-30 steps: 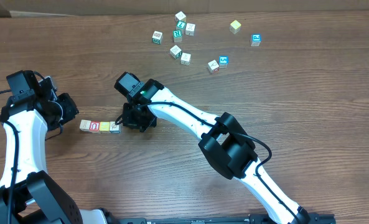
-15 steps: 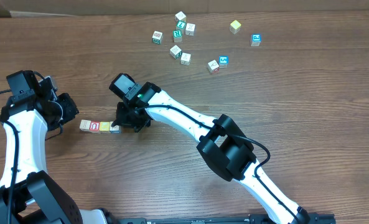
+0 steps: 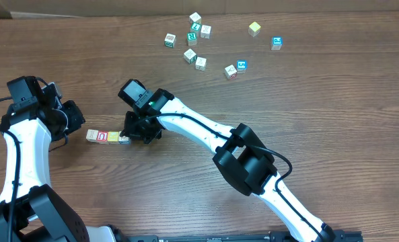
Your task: Form a horizontal line
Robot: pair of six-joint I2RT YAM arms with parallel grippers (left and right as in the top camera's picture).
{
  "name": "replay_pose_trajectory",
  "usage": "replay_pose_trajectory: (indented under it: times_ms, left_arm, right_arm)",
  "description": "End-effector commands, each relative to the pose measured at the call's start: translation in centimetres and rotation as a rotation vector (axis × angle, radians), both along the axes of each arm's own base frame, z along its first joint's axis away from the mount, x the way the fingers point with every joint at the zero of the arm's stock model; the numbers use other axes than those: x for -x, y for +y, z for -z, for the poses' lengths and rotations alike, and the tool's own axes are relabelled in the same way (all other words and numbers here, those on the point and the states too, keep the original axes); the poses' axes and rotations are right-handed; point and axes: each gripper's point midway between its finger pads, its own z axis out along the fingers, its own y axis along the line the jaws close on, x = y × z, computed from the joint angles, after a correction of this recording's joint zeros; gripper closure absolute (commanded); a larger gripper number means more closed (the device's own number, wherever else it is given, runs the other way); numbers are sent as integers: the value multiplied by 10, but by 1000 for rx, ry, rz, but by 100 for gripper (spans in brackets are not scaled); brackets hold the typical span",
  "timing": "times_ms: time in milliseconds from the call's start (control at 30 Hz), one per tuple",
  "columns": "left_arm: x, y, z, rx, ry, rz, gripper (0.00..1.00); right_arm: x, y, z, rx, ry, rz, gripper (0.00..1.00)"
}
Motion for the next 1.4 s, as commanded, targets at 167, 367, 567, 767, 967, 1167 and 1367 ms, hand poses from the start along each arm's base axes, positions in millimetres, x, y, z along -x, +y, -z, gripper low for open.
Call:
replay_pose_trajectory:
  times_ms: [167,367,567,767,967,1167,1367]
  left_arm:
    - [0,1,2,1,7,-12,93]
    - [0,1,2,1,7,-12,93]
    - [0,1,2,1,7,-12,93]
    - [-4,3,0,-7,-10,-12,93]
    - [-14,7,-5,-26,-56,-11,95]
    - [-26,2,3,-34,-69,35,96]
    - [-37,-18,30,-50,-27,172,96]
  right_arm:
    - [8,6,2,-31,40,-18,96]
    - [8,7,1,-35,38,-18,96]
    - [8,6,1,-34,38,-19,96]
    - [-6,-13,11,62,-16,27,96]
    - [-28,-60,22,204,-15,108,96]
    - [-34,-90,26,273,35,145,96]
    - [-31,-102,27,306,62,148,96]
